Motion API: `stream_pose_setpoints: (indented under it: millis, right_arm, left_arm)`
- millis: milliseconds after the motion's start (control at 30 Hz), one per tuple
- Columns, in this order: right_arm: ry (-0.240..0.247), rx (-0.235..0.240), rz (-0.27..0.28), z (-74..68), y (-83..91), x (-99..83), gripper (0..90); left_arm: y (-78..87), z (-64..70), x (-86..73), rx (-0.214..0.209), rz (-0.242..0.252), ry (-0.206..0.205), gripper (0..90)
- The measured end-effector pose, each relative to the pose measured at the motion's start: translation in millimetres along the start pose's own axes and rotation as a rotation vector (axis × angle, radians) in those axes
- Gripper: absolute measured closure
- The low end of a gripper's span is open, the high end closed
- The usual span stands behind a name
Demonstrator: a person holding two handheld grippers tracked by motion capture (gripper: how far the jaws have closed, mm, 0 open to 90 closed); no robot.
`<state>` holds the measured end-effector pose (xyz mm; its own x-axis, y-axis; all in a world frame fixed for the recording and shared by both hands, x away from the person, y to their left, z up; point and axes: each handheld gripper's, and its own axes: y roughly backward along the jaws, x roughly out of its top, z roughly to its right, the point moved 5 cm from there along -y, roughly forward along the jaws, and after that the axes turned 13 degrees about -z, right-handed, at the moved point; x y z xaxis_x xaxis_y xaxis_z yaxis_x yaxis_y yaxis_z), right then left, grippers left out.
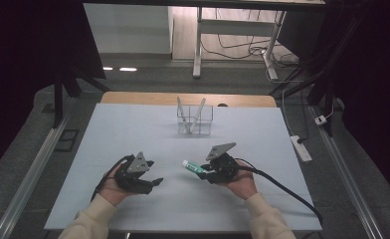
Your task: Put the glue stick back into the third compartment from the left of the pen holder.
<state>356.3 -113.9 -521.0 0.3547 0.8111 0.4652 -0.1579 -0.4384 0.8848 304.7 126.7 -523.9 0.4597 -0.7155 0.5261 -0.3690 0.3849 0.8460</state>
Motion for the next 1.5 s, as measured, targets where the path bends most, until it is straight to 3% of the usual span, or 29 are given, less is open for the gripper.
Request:
stream_pose_setpoints:
  millis: [433,633,867,1167,1500]
  right_arm:
    - [0.02,0.027,-0.004,-6.2,-2.3,4.1,65.4]
    - [0.003,0.08,0.004,-9.4,-3.7,6.3,65.4]
    - [0.002,0.098,-0.004,-10.7,-5.0,7.9,65.4]
    - [0.003,0.111,-0.015,-12.0,-8.2,7.9,65.4]
    - [0.0,0.132,-0.026,-12.8,-10.2,10.3,65.4]
  left_arm:
    - [-11.3,10.3,18.1,-0.015,-0.035,-0.074,29.6]
    - [-17.7,14.7,26.3,-0.006,-0.036,-0.098,28.5]
    - [-24.3,19.9,36.9,0.019,-0.045,-0.141,27.2]
    - [-28.2,20.0,42.7,0.03,-0.044,-0.148,27.0]
    - [-33.0,23.2,49.5,0.044,-0.048,-0.184,29.2]
